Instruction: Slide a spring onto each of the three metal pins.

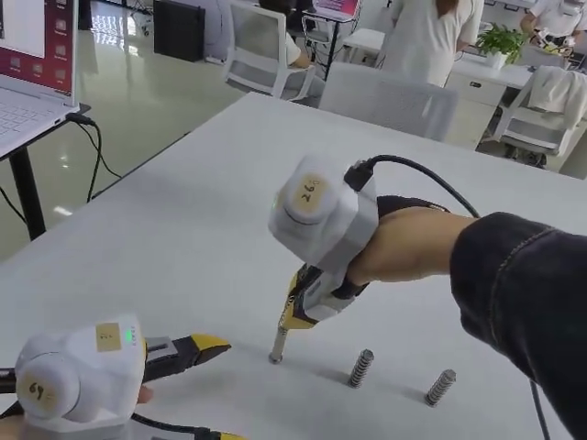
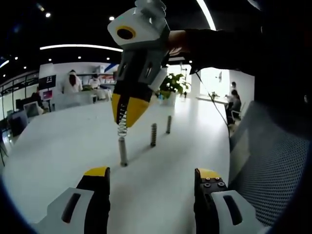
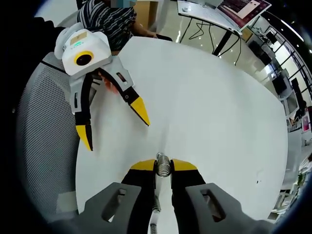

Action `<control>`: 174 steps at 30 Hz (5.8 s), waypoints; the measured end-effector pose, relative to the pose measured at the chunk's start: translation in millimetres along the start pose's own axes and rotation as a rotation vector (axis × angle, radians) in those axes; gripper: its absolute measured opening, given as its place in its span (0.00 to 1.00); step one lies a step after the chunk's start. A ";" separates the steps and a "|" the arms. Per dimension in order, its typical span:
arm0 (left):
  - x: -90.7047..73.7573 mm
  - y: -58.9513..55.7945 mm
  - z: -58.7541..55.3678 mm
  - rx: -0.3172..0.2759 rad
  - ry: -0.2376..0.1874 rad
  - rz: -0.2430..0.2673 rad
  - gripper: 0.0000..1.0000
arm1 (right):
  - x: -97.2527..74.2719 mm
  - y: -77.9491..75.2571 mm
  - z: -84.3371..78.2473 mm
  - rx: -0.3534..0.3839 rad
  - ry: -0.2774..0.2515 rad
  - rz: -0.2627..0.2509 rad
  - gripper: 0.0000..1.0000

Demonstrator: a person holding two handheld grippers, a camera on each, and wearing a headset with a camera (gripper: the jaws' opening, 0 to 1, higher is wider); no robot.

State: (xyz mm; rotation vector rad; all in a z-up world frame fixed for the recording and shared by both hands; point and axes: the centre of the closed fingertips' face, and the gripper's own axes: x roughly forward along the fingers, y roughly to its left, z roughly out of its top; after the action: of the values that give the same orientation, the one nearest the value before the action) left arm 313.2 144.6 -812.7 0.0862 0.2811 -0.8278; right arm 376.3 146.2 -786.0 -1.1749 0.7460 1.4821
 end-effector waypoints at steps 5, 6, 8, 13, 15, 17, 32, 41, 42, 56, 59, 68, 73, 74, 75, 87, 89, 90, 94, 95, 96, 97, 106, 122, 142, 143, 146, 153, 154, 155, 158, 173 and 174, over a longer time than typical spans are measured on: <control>0.5 0.6 -0.8 0.000 0.003 -0.004 0.65 | 2.6 -0.1 -0.3 0.003 0.003 0.006 0.09; 0.6 0.6 -0.8 0.000 0.003 -0.005 0.65 | 3.4 -0.4 -0.8 0.004 0.005 0.007 0.09; 0.7 0.6 -0.8 0.000 0.003 -0.006 0.65 | 4.7 0.0 -1.3 0.008 0.007 0.011 0.09; 0.2 1.0 -1.5 -0.003 0.004 -0.008 0.65 | 8.5 -0.7 -3.2 0.013 0.015 0.016 0.09; -0.2 1.4 -2.1 -0.005 0.003 -0.009 0.64 | 9.9 -0.7 -3.5 0.017 0.018 0.018 0.09; -0.4 1.8 -2.7 -0.005 0.005 -0.008 0.64 | 11.8 -0.6 -3.5 0.018 0.019 0.021 0.09; -1.5 3.9 -5.1 -0.012 0.008 -0.005 0.63 | 30.8 2.8 -8.3 0.020 0.050 0.040 0.09; -1.4 4.7 -6.1 -0.016 0.009 -0.001 0.63 | 42.2 4.0 -10.8 0.027 0.064 0.049 0.09; -1.5 4.9 -6.3 -0.017 0.009 0.000 0.63 | 43.6 3.9 -11.2 0.029 0.064 0.048 0.09; -0.8 5.6 -7.4 -0.020 0.013 0.001 0.63 | 58.0 7.5 -17.2 0.053 0.061 0.056 0.09; -0.6 5.6 -7.4 -0.021 0.013 0.002 0.63 | 60.3 8.1 -18.7 0.058 0.061 0.058 0.09; 0.5 6.0 -6.7 -0.021 0.014 0.001 0.63 | 62.5 7.9 -21.5 0.071 0.055 0.057 0.09; 0.7 5.1 -6.5 -0.016 0.020 -0.001 0.63 | 60.8 7.0 -21.3 0.078 0.040 0.051 0.14; 0.7 4.9 -6.2 -0.016 0.020 -0.001 0.63 | 59.9 6.8 -21.9 0.081 0.037 0.049 0.14; 0.8 4.7 -5.7 -0.016 0.019 -0.001 0.63 | 59.0 6.3 -22.8 0.084 0.034 0.048 0.14; 3.2 1.9 -5.1 -0.011 0.029 -0.007 0.64 | 48.6 4.4 -37.6 0.132 -0.003 0.027 0.32; 3.5 1.5 -4.3 -0.009 0.029 -0.008 0.64 | 46.5 4.1 -40.9 0.141 -0.013 0.022 0.35; 3.6 1.4 -4.1 -0.009 0.029 -0.008 0.64 | 44.9 3.0 -42.7 0.145 -0.023 0.014 0.38; 3.9 1.7 -3.9 -0.008 0.031 -0.005 0.64 | 40.2 3.6 -47.7 0.186 -0.049 0.019 0.39; 4.0 1.9 -3.5 -0.008 0.030 -0.004 0.64 | 38.3 3.3 -49.2 0.192 -0.059 0.015 0.40; 4.0 2.1 -3.2 -0.008 0.029 -0.004 0.64 | 37.1 3.3 -50.6 0.196 -0.063 0.012 0.40; 4.0 2.4 -2.9 -0.008 0.029 -0.003 0.65 | 35.4 4.1 -53.0 0.202 -0.069 0.012 0.40; 1.9 5.2 -1.8 -0.015 0.027 0.013 0.66 | 22.7 5.5 -71.2 0.266 -0.130 -0.021 0.47; 2.3 9.4 -2.1 -0.019 0.028 0.028 0.68 | -1.2 -1.9 -99.5 0.375 -0.239 -0.127 0.58; 7.3 15.2 6.0 -0.009 0.023 0.024 0.70 | -34.6 -9.6 -147.6 0.535 -0.349 -0.268 0.66; 7.7 15.3 7.1 -0.009 0.022 0.024 0.70 | -37.0 -9.3 -149.9 0.544 -0.358 -0.277 0.67; 8.8 16.3 7.0 -0.007 0.022 0.023 0.70 | -40.2 -8.7 -156.5 0.565 -0.369 -0.289 0.69; 9.5 16.9 8.0 -0.009 0.022 0.023 0.71 | -47.4 -1.1 -170.5 0.614 -0.408 -0.319 0.69; 9.6 17.2 8.2 -0.011 0.021 0.024 0.71 | -48.2 1.2 -173.6 0.620 -0.410 -0.326 0.69; 9.8 17.4 8.2 -0.012 0.021 0.025 0.71 | -48.8 3.6 -175.4 0.624 -0.413 -0.330 0.70; 10.8 18.1 8.5 -0.015 0.020 0.025 0.72 | -50.6 11.5 -179.3 0.632 -0.426 -0.344 0.71; 12.5 17.7 9.6 -0.027 0.015 0.025 0.74 | -47.7 40.5 -183.7 0.653 -0.499 -0.383 0.72; 12.6 17.7 9.4 -0.030 0.014 0.025 0.74 | -47.9 42.1 -184.1 0.656 -0.508 -0.390 0.72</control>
State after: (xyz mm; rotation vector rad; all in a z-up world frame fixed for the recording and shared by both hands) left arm 336.4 145.8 -807.8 0.0675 0.3049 -0.7978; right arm 385.8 -47.4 -806.0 -0.3847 0.5414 1.0191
